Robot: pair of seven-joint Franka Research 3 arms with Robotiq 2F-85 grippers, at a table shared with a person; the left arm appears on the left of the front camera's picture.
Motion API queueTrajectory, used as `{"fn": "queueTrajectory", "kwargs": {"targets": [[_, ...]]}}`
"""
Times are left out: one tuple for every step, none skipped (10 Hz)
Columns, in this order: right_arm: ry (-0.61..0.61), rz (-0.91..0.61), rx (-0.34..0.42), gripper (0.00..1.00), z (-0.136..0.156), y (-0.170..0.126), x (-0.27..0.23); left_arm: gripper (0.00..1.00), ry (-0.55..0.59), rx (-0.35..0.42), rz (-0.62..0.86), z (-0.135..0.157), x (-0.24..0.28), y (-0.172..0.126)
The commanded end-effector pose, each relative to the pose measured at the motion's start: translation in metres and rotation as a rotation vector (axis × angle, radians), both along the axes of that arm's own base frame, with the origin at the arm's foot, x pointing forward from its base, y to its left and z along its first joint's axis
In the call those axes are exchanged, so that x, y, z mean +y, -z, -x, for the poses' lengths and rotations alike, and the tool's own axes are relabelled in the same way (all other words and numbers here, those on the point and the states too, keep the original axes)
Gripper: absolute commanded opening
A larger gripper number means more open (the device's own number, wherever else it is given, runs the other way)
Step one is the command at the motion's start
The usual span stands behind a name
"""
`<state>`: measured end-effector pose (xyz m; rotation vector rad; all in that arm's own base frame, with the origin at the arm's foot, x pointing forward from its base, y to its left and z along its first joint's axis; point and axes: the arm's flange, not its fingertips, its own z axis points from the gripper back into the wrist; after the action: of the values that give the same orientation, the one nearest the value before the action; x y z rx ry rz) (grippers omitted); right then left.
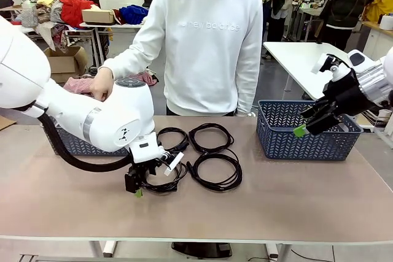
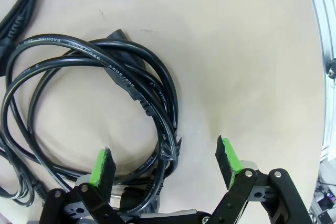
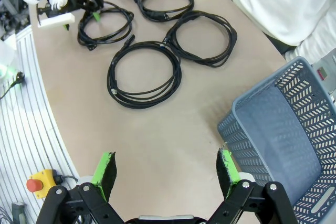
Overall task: Organize the cables according to human instructions.
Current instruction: Pick up a bundle of cables and place it in the basket indicated by the human.
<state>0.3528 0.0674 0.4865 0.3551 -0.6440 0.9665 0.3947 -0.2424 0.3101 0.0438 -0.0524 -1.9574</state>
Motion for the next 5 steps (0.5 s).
{"fn": "queueTrajectory", "kwargs": {"targets": [[-0.027, -0.017, -0.011, 1.0, -0.0031, 0.0011, -0.0025, 1.0, 0.015, 0.017, 0.008, -0.0033, 0.0027, -0.0008], [-0.027, -0.017, -0.011, 1.0, -0.0031, 0.0011, -0.0025, 0.81, 0.017, 0.018, 0.011, -0.0033, 0.0024, -0.0008], [-0.027, -0.017, -0.011, 1.0, -0.0031, 0.0011, -0.0025, 0.81, 0.012, 0.02, 0.02, -0.0032, 0.0025, -0.0003], [-0.027, -0.017, -0.011, 1.0, -0.0031, 0.0011, -0.0025, 0.62, 0.009, 0.02, 0.025, -0.0026, 0.0026, -0.0005], [-0.027, -0.017, -0.011, 1.0, -0.0031, 0.0011, -0.0025, 0.78, 0.008, 0.019, 0.025, -0.0024, 0.0028, -0.0007]]}}
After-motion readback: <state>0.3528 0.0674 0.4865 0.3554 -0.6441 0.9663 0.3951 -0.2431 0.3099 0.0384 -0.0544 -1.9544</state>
